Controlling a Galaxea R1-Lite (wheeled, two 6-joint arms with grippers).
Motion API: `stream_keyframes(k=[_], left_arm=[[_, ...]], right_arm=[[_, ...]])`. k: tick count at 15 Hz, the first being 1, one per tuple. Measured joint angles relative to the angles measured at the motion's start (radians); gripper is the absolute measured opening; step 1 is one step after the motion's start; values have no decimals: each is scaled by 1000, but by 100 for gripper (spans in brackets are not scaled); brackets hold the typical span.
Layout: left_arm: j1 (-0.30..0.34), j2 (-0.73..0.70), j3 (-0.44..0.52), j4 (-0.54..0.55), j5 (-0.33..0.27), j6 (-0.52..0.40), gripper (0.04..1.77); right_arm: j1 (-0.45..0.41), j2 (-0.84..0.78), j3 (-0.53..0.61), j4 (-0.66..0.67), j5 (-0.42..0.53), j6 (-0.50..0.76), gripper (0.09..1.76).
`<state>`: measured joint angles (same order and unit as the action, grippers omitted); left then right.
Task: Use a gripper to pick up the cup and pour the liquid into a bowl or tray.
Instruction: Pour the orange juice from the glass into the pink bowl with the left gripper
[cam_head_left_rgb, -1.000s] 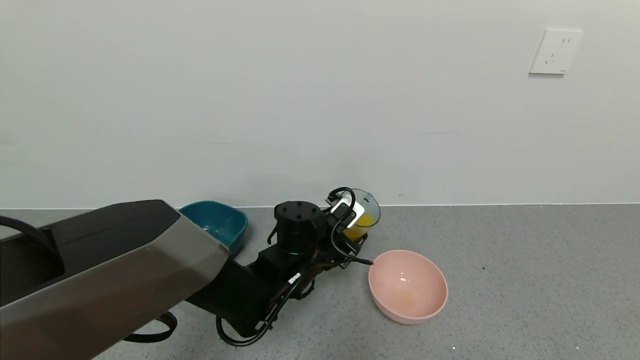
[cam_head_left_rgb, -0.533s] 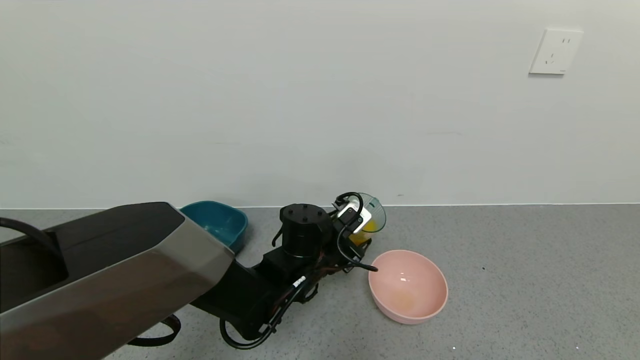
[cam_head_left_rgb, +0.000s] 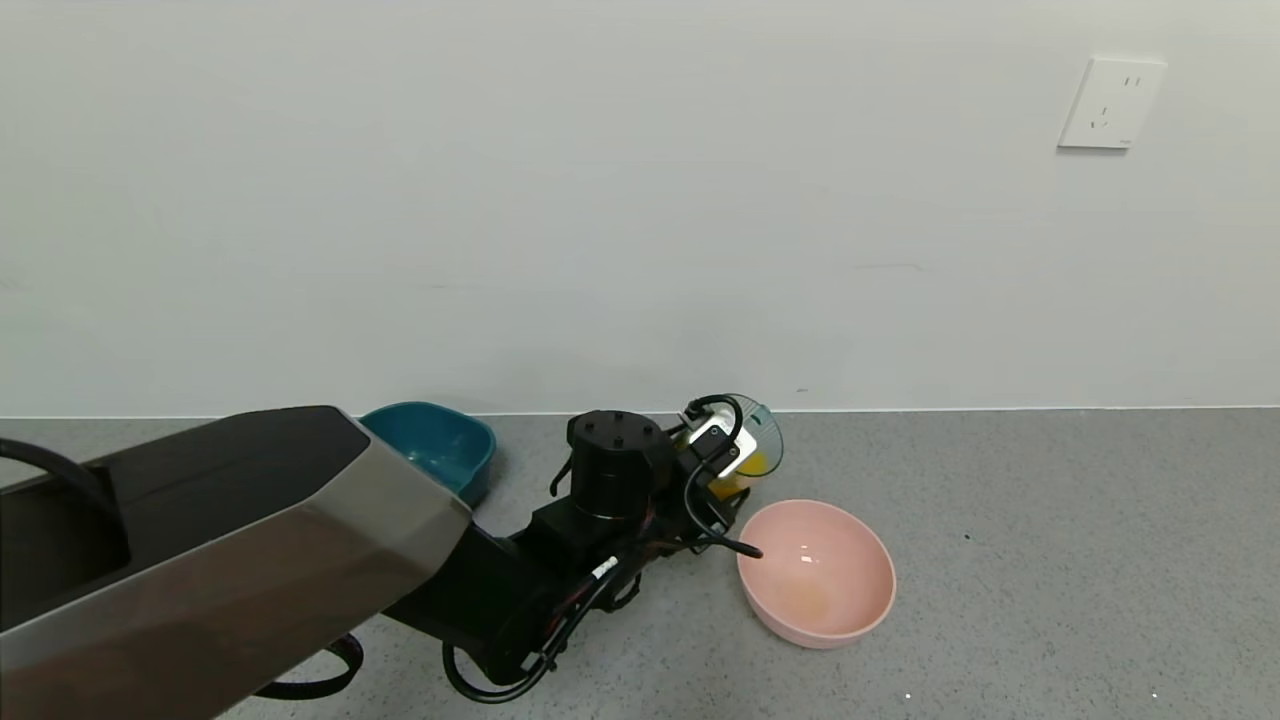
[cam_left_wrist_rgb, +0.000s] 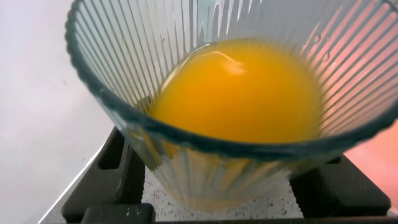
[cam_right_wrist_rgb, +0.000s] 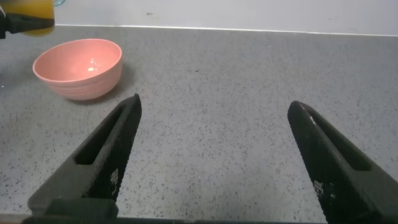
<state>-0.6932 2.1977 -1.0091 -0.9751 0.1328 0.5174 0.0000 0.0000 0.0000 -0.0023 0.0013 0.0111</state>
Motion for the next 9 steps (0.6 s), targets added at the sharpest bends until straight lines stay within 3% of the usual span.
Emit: stream_keyframes(k=[9], left_arm=[[-17, -4, 0, 42, 4, 100, 129]], right_arm=[[0, 0, 0, 0, 0, 0, 171]])
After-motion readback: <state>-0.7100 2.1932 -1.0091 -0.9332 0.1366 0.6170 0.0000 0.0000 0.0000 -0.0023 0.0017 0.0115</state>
